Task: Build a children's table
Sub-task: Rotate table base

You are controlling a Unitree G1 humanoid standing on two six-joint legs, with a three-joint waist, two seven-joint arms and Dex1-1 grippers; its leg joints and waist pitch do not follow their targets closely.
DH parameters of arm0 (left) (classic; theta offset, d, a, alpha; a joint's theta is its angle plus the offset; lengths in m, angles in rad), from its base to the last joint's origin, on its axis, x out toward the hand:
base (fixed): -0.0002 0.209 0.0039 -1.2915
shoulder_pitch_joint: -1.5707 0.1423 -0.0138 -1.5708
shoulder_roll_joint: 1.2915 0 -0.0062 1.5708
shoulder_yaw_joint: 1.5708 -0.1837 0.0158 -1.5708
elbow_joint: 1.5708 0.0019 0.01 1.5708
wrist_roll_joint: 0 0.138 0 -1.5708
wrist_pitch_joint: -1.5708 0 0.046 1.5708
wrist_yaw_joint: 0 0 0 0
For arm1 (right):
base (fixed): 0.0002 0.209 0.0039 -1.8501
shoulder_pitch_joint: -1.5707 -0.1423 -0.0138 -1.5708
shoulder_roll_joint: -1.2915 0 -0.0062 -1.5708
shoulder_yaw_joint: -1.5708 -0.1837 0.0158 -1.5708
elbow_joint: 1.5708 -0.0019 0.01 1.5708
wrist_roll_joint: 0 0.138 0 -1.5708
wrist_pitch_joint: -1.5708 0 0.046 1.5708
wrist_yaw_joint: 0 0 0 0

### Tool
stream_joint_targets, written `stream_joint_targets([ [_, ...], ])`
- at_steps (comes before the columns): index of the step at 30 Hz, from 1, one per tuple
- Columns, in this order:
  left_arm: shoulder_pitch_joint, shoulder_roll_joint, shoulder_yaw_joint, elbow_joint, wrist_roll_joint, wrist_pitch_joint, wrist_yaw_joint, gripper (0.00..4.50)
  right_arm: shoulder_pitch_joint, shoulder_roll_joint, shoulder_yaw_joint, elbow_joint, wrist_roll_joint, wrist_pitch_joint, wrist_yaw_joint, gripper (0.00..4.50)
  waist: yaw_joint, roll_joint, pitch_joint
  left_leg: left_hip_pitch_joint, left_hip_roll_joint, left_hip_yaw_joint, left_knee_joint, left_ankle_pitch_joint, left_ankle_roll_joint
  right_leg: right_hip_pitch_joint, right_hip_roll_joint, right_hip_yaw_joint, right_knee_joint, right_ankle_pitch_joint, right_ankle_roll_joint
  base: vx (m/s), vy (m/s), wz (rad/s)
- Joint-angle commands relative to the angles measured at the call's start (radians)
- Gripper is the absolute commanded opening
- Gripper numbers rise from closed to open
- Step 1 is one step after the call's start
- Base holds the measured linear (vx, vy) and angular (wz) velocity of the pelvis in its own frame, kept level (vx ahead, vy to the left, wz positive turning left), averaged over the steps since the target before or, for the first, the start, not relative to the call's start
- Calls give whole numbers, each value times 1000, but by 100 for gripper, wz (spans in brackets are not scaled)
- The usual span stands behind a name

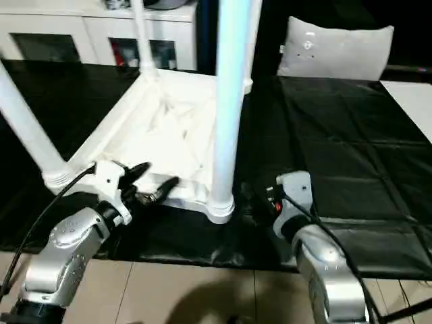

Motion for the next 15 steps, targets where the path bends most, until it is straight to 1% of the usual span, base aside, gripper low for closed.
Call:
stream_joint_targets([
  [1, 13, 8, 16, -34, 29, -16, 39, 446, -2, 15, -4, -32, 7, 41, -30, 450, 3, -10, -52, -10, 13, -4, -76, -202, 56, 53, -51, 51, -88, -477, 2, 0, 0, 0],
  [2, 18, 8, 16, -39, 32, -17, 44, 446, -3, 18, -2, -33, 3, 45, -37, 450, 2, -9, -52, -10, 14, -4, -75, -198, 57, 52, -50, 51, -89, -473, 7, 0, 0, 0],
  [3, 38, 5, 17, -60, 47, -18, 67, 446, -5, 27, 10, -37, -16, 63, -58, 450, 1, -6, -51, -10, 17, -6, -78, -197, 51, 51, -49, 52, -85, -458, 4, 0, 0, 0],
  [4, 49, 1, 20, -71, 49, -14, 80, 446, -7, 22, 20, -39, -26, 75, -58, 450, 1, -6, -52, -13, 18, -7, -78, -194, 49, 53, -48, 53, -83, -442, 1, 0, 0, 0],
  [5, 60, -4, 24, -86, 43, -11, 85, 446, -7, 20, 28, -43, -19, 83, -51, 450, -1, -25, -50, -13, 17, -3, -77, -195, 53, 51, -47, 54, -85, -445, 3, 0, 0, 0],
  [6, 68, -5, 25, -97, 40, -10, 86, 446, -5, 20, 31, -44, -18, 74, -48, 450, 3, -18, -50, -13, 16, -5, -78, -197, 53, 52, -50, 55, -80, -448, 1, 0, 0, 0],
  [7, 72, -3, 23, -104, 45, -15, 83, 446, -7, 22, 29, -37, -30, 36, -54, 450, 4, -12, -47, -11, 17, -5, -80, -209, 50, 48, -50, 54, -87, -467, 5, 0, 0, 0],
  [8, 73, 0, 21, -111, 54, -17, 84, 446, -12, 28, 22, -30, -31, 3, -56, 450, 4, -12, -47, -11, 17, -5, -80, -209, 50, 48, -50, 54, -87, -467, 5, 0, 0, 0],
  [9, 72, 3, 21, -113, 58, -31, 84, 446, -17, 30, 17, -25, -30, -9, -56, 450, 7, -18, -48, -8, 17, -5, -79, -218, 48, 46, -52, 53, -88, -485, 16, 0, 0, 0],
  [10, 63, 3, 32, -114, 50, -29, 91, 446, -34, 31, 17, -15, -17, 7, -44, 450, 8, -21, -45, -11, 10, -2, -79, -229, 56, 48, -60, 58, -90, -507, 20, 0, 0, 0],
  [11, 58, 2, 38, -113, 48, -31, 97, 446, -47, 34, 14, -10, -11, 32, -48, 450, 4, -9, -48, 44, 8, 42, -50, -238, 31, -8, -39, 103, -121, -586, 32, 0, 0, 0],
  [12, 56, 2, 41, -111, 48, -31, 100, 446, -53, 38, 13, -7, -10, 44, -55, 450, 6, -28, -46, 48, -5, 49, -45, -266, 16, -9, -36, 111, -106, -605, 34, -19, 15, -22],
  [13, 57, 4, 40, -113, 50, -34, 99, 446, -55, 39, 12, -7, -12, 49, -60, 450, 26, -34, -46, 33, -7, 54, -51, -269, 31, 7, -45, 160, -95, -622, 16, -12, 32, -46],
  [14, 60, 9, 34, -122, 59, -23, 103, 446, -54, 39, 15, -17, -7, 49, -54, 450, 35, -50, -48, 27, -18, 57, -25, -279, 60, 15, -56, 212, -98, -651, -11, -12, 32, -46],
  [15, 60, 9, 34, -122, 59, -23, 103, 446, -54, 39, 15, -17, -7, 49, -54, 450, 46, -51, -49, 26, -18, 50, -11, -275, 70, 20, -69, 244, -104, -667, -32, -12, 50, -53],
])
